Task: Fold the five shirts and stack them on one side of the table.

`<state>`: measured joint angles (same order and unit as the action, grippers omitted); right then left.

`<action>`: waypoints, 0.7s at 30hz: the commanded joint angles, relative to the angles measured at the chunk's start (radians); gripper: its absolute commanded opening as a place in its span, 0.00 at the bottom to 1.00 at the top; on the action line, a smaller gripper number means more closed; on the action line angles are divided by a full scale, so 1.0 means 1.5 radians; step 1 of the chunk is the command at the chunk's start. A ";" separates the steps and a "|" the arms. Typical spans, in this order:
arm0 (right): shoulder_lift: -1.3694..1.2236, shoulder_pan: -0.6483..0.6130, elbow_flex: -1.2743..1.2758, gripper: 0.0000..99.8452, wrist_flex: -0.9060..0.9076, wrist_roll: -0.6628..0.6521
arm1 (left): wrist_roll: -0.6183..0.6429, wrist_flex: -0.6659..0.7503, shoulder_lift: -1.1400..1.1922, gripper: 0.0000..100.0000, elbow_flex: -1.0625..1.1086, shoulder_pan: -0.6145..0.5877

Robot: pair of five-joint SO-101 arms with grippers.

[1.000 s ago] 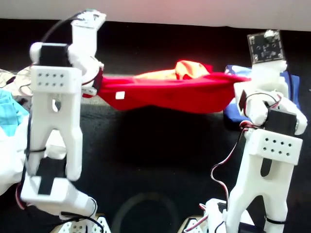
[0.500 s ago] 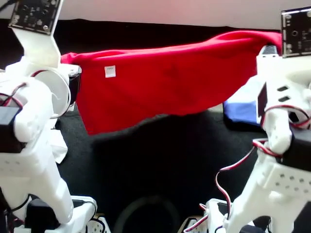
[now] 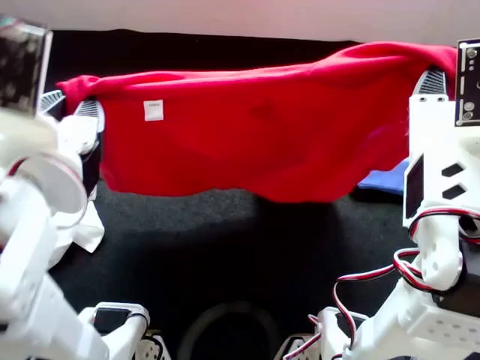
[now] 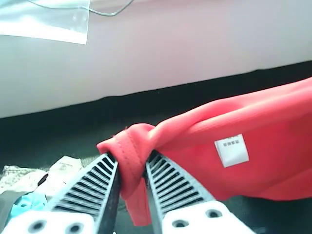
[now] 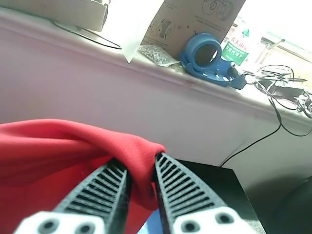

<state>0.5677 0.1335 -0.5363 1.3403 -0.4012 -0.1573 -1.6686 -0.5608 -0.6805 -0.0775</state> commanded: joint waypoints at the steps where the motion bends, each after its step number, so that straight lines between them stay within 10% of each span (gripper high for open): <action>1: 0.010 -0.004 -0.019 0.01 0.032 0.009 | 0.001 0.037 -0.021 0.01 -0.018 0.001; 21: 0.233 -0.004 -0.040 0.01 0.072 0.007 | 0.003 0.052 -0.141 0.01 -0.017 0.001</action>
<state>0.8884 0.1289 -0.5762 1.4461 -0.4012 -0.1573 -1.6134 -0.7633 -0.6912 -0.0775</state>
